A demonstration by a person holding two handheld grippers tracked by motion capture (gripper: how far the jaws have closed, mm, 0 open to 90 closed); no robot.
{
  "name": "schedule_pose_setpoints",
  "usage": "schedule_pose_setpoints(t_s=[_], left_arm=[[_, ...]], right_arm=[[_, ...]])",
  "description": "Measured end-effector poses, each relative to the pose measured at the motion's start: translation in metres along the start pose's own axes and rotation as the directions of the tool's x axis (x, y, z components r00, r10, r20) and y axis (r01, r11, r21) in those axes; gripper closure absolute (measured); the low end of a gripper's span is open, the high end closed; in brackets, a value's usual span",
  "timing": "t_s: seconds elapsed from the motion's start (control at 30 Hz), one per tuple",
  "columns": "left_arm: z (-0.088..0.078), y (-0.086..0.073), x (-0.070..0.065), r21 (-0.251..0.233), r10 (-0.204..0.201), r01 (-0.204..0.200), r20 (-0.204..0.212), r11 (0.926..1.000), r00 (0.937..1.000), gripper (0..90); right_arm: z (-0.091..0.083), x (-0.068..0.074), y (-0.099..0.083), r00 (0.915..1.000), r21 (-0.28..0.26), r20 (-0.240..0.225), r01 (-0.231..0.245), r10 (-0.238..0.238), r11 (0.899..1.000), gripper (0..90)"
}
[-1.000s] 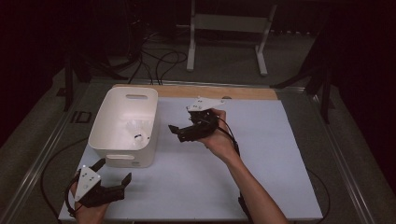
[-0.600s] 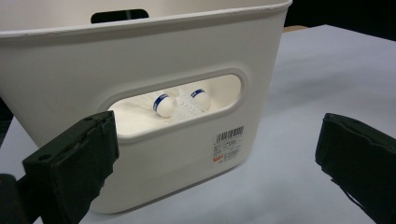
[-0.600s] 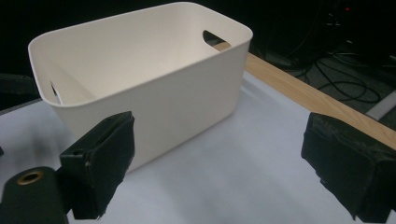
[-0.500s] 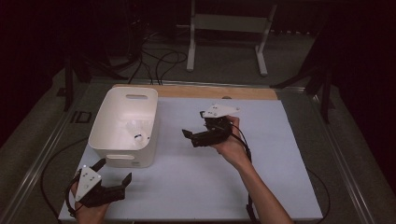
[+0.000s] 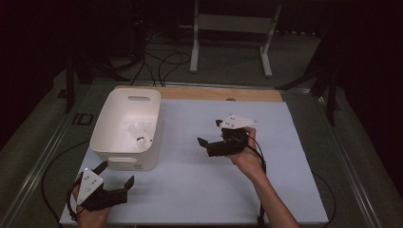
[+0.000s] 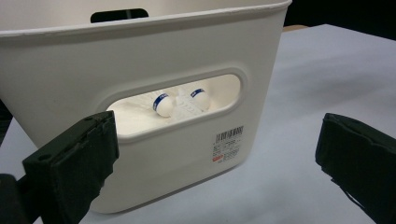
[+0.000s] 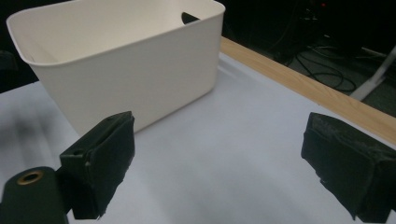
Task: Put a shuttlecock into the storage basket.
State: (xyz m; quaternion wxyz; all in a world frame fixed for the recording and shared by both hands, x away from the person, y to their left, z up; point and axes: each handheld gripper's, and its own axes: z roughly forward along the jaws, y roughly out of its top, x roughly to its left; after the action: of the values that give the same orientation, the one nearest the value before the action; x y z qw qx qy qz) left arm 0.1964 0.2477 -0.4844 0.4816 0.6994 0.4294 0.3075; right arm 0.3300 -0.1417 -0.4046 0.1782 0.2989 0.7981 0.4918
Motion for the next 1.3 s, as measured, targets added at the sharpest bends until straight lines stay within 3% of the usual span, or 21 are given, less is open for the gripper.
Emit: schedule_pose_setpoints(t_s=[0.8,1.13,1.3], left_arm=[[0.001,0.001,-0.001,-0.007,-0.013,0.013,0.008,0.9999,0.9999,0.0],[0.005,0.004,-0.001,-0.031,-0.051,0.052,0.032,0.9982,0.9982,0.0],[0.011,0.007,-0.003,-0.029,-0.047,0.048,0.048,0.9984,0.9977,0.0]], right_arm=[[-0.038,-0.016,-0.053,0.9965,-0.008,0.067,-0.049,0.049,0.999,9.4],[-0.063,-0.023,-0.082,0.9935,-0.055,0.101,-0.047,0.052,0.997,9.4],[-0.074,-0.025,-0.100,0.9904,-0.076,0.122,-0.055,0.064,0.996,9.4]])
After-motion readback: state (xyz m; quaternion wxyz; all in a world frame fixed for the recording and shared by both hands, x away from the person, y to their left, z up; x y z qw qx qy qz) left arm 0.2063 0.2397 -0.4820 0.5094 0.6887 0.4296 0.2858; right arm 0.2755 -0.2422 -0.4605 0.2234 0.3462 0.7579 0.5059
